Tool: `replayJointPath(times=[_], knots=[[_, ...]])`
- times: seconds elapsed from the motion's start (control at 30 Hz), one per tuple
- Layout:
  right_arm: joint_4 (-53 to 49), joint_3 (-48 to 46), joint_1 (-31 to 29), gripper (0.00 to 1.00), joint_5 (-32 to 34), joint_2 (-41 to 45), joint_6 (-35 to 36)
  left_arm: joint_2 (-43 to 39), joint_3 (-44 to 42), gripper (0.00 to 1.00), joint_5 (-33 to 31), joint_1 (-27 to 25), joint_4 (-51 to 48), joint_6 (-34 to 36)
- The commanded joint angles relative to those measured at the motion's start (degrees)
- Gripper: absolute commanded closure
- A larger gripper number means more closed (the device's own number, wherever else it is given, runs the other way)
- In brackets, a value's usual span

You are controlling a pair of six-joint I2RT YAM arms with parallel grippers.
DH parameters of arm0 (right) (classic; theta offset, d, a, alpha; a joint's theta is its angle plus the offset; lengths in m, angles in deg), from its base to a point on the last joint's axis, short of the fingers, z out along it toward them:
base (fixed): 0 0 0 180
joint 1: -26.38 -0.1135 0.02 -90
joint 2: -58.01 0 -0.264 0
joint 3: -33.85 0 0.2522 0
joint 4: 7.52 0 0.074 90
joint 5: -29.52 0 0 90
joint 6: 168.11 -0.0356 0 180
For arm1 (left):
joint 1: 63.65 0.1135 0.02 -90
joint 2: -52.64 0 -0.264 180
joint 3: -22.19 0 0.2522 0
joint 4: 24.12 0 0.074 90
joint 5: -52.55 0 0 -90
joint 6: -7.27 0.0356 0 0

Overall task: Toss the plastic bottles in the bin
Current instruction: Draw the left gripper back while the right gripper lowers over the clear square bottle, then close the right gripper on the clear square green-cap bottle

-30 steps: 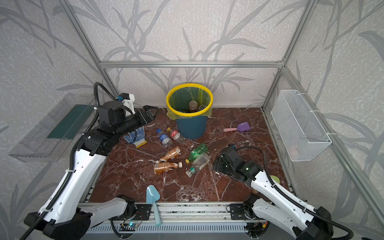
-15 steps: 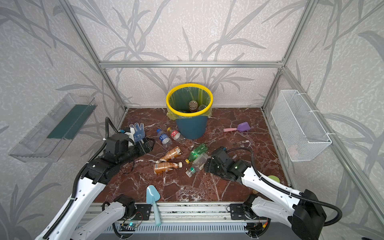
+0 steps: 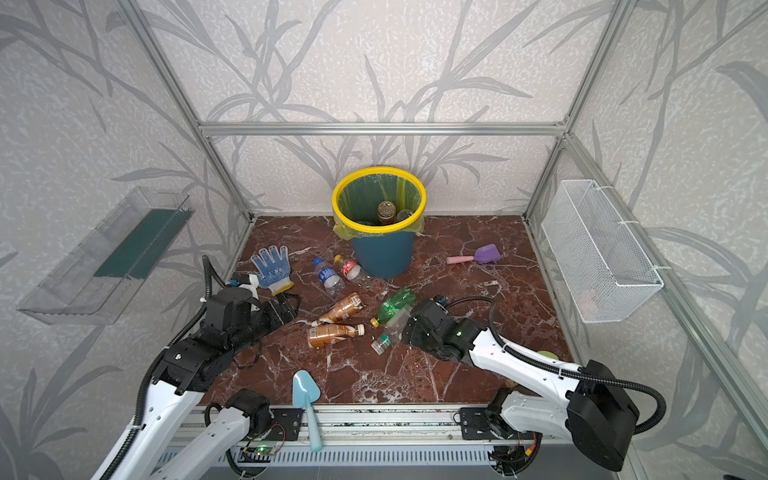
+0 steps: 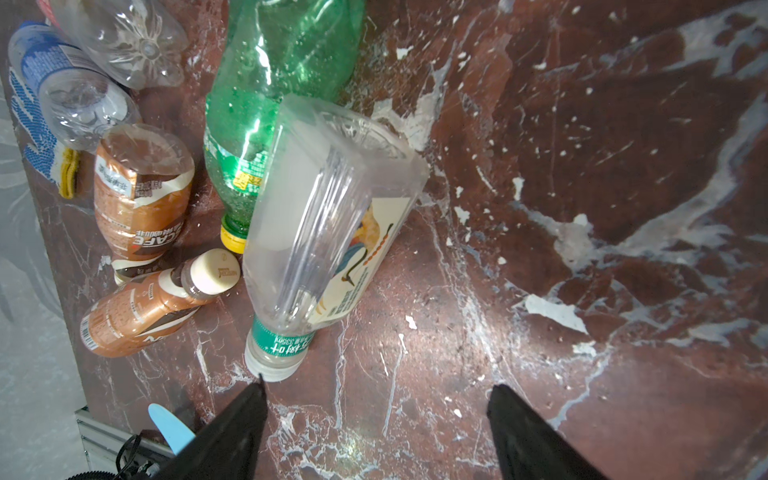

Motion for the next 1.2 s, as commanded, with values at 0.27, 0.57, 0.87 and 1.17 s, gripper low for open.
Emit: replayJointPath(times=[0.27,0.57,0.87,1.17], knots=[[0.8,4.3,-0.4,0.15,2.6,-3.0,-2.0,-1.1,-2.4,0.09,-4.2,0.1,2.5,-0.5],[5.3,5.1,-0.2,0.12,2.7,-6.8,-4.0,-3.1,-3.9,0.09,-4.0,0.2,4.2,-1.3],[9.1,6.3,0.9,0.01,2.6,-11.6,-4.6,-1.9,-3.2,0.09,-2.1,0.2,4.3,0.1],[11.1,8.0,2.1,0.02,3.5,-15.7,-4.6,-1.7,-3.6,0.08,-2.4,0.2,4.2,0.4]])
